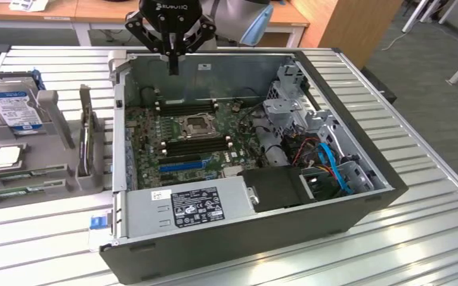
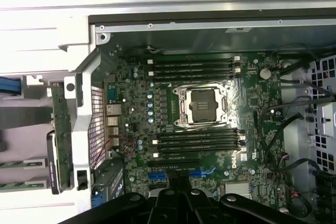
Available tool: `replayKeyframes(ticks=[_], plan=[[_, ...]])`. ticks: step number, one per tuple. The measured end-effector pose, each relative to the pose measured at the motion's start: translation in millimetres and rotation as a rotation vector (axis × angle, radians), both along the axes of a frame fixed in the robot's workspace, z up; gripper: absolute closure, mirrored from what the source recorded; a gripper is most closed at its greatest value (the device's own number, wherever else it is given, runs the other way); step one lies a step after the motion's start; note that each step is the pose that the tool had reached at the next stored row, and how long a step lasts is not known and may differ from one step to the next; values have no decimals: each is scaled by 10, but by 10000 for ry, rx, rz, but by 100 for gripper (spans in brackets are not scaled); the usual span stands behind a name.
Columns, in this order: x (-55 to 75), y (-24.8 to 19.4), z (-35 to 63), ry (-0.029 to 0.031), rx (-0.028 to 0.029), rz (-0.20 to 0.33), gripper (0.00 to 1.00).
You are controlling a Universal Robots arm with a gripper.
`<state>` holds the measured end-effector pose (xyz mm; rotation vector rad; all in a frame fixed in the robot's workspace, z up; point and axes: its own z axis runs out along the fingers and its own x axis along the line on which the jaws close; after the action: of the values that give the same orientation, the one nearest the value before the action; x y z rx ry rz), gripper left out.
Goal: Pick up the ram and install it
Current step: 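Reach for the ram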
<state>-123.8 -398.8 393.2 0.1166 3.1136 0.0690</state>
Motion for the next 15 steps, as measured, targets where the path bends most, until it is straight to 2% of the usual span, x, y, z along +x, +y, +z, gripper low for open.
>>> replayKeyframes(ticks=[15], plan=[[-189,0,0,1,-1,0,90]])
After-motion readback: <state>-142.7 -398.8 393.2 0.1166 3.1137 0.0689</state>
